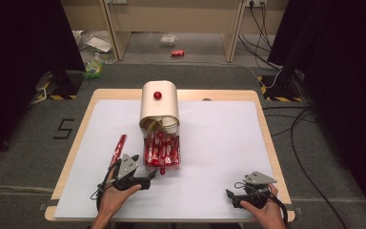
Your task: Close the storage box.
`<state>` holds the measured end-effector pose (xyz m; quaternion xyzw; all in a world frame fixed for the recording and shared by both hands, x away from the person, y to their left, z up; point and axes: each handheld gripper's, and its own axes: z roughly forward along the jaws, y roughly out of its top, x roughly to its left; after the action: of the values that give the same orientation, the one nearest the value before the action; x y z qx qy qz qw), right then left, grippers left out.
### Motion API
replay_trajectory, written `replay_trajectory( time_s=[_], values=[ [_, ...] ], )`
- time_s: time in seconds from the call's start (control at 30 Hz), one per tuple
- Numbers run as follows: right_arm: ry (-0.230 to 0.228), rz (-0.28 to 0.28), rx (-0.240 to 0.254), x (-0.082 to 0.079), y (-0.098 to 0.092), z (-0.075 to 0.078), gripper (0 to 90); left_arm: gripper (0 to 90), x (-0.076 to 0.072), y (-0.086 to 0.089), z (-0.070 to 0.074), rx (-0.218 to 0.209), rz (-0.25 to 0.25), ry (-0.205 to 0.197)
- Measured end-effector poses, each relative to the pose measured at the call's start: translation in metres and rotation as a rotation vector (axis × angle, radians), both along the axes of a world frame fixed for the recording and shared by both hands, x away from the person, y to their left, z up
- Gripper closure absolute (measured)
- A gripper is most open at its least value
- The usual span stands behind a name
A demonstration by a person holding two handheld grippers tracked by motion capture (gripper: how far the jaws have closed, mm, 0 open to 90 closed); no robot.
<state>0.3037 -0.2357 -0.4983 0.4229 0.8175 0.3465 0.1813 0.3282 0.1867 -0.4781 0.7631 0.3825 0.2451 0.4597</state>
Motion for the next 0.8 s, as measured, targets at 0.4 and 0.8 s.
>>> replay_trajectory(
  time_s=[0.4,0.8],
  values=[
    [0.005,0.000,0.000,0.000,0.000,0.000,7.5,14.2,0.009,0.000,-0.002,-0.005,0.010,0.009],
    [0.004,0.000,0.001,0.000,0.000,0.000,7.5,14.2,0.026,0.002,-0.007,-0.031,0.041,0.025]
  ],
)
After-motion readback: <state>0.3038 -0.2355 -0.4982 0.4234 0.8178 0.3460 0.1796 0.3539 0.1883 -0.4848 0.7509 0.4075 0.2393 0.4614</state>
